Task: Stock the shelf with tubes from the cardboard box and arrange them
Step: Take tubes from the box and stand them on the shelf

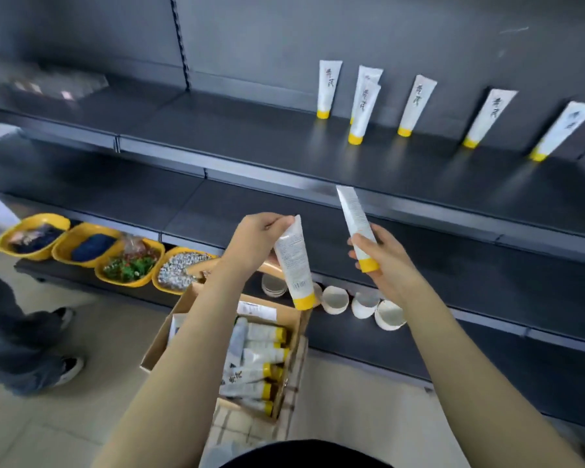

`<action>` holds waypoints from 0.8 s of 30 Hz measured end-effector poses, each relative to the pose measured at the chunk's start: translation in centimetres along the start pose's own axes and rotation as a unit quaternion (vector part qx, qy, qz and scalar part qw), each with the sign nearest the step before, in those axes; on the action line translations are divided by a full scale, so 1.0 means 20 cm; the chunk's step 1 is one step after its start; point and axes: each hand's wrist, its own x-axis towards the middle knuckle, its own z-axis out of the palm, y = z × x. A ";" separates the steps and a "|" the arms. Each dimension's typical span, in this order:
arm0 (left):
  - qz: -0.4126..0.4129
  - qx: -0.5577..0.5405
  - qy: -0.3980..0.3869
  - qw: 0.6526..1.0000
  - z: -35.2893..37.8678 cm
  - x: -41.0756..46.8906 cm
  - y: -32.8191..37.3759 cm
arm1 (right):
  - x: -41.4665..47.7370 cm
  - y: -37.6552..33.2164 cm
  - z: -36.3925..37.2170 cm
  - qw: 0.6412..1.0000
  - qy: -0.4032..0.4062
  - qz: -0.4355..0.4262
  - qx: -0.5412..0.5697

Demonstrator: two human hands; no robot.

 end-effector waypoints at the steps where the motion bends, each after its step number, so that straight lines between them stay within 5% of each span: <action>1: 0.010 0.009 -0.008 1.000 0.06 0.01 0.05 | -0.01 -0.03 -0.09 1.000 0.007 -0.007 0.004; 8: -0.010 -0.002 -0.048 0.999 0.56 0.10 0.38 | -0.06 -0.26 -0.73 0.998 0.019 -0.066 0.017; 12: 0.012 0.000 0.003 1.000 0.76 0.15 0.55 | -0.07 -0.38 -1.02 0.994 0.018 -0.093 -0.061; 24: 0.057 0.066 0.076 0.993 1.11 0.48 0.83 | 0.13 -0.45 -1.34 0.982 0.087 -0.130 -0.103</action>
